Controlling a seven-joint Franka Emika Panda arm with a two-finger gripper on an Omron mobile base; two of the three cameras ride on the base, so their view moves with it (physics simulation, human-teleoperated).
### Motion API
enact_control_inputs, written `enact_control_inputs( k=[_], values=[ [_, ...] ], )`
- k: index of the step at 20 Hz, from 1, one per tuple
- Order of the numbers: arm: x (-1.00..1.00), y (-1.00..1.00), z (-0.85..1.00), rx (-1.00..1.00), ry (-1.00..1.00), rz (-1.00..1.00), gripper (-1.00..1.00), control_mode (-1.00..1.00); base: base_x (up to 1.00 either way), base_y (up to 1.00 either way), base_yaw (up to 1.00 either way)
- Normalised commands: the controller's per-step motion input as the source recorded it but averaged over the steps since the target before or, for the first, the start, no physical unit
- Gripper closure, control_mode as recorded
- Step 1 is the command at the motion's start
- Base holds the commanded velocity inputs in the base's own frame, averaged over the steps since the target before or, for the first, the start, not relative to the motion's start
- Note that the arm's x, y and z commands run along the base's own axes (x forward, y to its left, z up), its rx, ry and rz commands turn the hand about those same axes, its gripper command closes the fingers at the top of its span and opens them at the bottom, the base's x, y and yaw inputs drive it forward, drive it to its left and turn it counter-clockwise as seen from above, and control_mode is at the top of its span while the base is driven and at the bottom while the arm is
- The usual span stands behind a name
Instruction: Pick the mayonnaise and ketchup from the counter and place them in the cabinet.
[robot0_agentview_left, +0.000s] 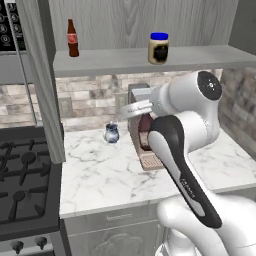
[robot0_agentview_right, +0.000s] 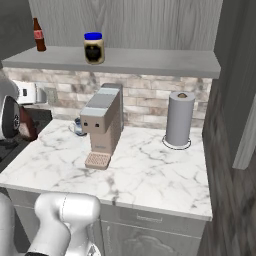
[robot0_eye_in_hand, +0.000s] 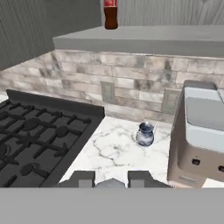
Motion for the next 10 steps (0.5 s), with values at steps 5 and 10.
enact_control_inputs(
  k=[5,10],
  values=[
    [-0.02,-0.31,0.37,-0.15,-0.08,0.0,1.0,-1.0,0.0,0.0,0.0],
    [0.0,-0.49,0.41,-0.11,-0.04,0.0,1.0,-1.0,0.0,0.0,0.0]
  ],
)
